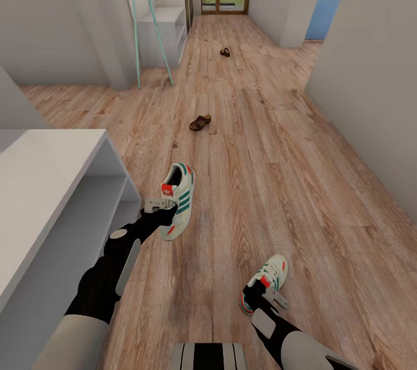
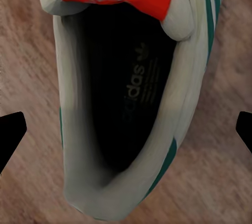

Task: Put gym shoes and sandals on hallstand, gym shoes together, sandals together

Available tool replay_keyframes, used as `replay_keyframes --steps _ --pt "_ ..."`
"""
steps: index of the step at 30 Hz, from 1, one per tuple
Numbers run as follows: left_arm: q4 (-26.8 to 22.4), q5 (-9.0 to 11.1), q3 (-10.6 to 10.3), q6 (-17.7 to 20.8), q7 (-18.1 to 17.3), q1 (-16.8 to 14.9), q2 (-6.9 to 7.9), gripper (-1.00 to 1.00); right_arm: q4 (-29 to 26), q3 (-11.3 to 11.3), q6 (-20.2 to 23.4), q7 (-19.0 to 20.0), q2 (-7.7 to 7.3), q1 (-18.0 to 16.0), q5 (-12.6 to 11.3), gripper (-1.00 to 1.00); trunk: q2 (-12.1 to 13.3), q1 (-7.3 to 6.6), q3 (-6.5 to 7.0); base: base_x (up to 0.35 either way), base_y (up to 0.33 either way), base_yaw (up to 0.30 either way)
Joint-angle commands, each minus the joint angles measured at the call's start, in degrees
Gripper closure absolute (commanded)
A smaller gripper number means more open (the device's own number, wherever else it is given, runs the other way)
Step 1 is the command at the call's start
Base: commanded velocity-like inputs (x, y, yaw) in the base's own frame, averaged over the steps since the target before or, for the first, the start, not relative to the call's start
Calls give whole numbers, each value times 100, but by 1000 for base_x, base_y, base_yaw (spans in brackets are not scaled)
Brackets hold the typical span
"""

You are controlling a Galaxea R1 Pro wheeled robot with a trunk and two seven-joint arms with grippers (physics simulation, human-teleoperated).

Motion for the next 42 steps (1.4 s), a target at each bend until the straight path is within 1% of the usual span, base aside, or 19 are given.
replay_keyframes --steps 1,12,21,28,42 --pt "-1 1 0 0 -1 0 0 100 -3 0 0 -2 0 -3 0 -100 0 0 0 0 0 0" --pt "13 1 0 -3 -1 0 -4 100 -25 32 -7 -8 0 -85 8 -100 0 0 -1 0 0 0" --pt "42 1 0 -8 -2 0 -8 100 -312 154 -9 -2 0 -95 10 -100 0 0 -8 0 0 0" --pt "52 1 0 -9 -1 0 -9 100 -370 227 -9 0 0 -95 5 -100 0 0 -53 0 0 0" --pt "63 1 -2 -9 -1 0 -9 100 -385 246 -9 0 0 -80 3 -100 0 0 -151 0 0 0"
